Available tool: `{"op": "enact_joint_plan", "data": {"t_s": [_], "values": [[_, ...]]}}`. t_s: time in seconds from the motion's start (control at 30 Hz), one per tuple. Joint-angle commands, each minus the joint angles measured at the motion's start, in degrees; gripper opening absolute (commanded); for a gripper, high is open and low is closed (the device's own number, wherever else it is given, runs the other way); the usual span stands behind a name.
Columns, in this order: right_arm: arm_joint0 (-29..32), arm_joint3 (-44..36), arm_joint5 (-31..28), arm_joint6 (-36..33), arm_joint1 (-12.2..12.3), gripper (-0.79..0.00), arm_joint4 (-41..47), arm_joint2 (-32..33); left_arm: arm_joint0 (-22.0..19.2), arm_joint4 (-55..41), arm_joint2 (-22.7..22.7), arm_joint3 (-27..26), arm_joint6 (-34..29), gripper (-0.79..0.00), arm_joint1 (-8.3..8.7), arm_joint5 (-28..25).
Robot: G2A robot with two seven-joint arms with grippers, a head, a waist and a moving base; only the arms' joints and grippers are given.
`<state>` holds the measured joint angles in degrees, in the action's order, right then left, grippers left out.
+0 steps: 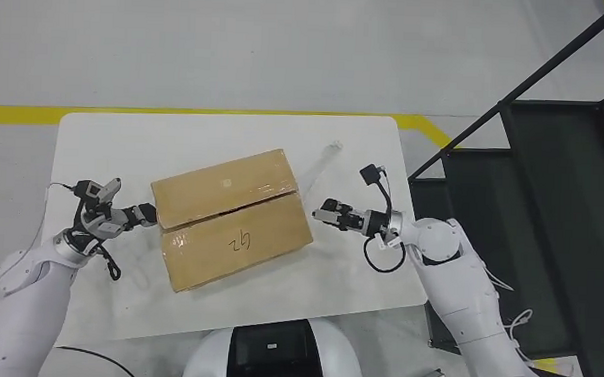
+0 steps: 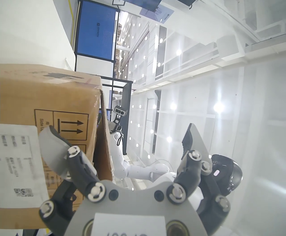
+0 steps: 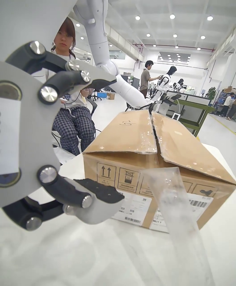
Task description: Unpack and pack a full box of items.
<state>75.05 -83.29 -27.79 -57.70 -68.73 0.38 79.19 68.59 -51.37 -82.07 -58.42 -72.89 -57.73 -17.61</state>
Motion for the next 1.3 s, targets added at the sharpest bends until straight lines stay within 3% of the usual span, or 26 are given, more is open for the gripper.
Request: {"op": "enact_joint_plan", "data": {"t_s": [0.0, 0.23, 0.57, 0.73, 0.93, 1.07, 1.27], "values": [[0.3, 0.2, 0.3, -0.2, 0.3, 0.0, -0.4, 0.5, -1.2, 0.6, 1.2, -0.9, 1.0, 0.0, -0.33, 0.6], [1.8, 0.7, 0.3, 1.4, 1.1, 0.0, 0.6, 2.8, -5.7, 1.5, 4.7, -1.6, 3.7, 0.0, -1.54, 2.1], [3.0, -0.9, -0.9, 4.5, 2.1, 0.0, 2.6, 6.3, -11.5, 1.9, 7.5, 3.3, 3.5, 0.0, -2.8, 2.6], [3.6, -2.8, -1.0, 3.8, 2.6, 0.0, 4.4, 7.9, -9.6, 1.5, 4.5, 5.5, 0.7, 0.0, -2.06, 0.8], [3.6, -2.9, -1.0, 3.5, 3.1, 0.0, 5.7, 8.6, -5.0, 3.5, 0.8, 2.6, 1.8, 0.0, -1.03, -2.1], [3.3, -2.4, -1.2, 4.5, 3.2, 0.0, 5.8, 8.4, -6.5, 6.3, 3.6, 2.0, 6.7, 0.0, -1.8, -1.1], [4.5, -2.5, -2.0, 5.4, 3.6, 0.0, 6.8, 9.4, -12.0, 7.9, 9.3, 4.6, 9.7, 0.0, -3.79, -0.8]]}}
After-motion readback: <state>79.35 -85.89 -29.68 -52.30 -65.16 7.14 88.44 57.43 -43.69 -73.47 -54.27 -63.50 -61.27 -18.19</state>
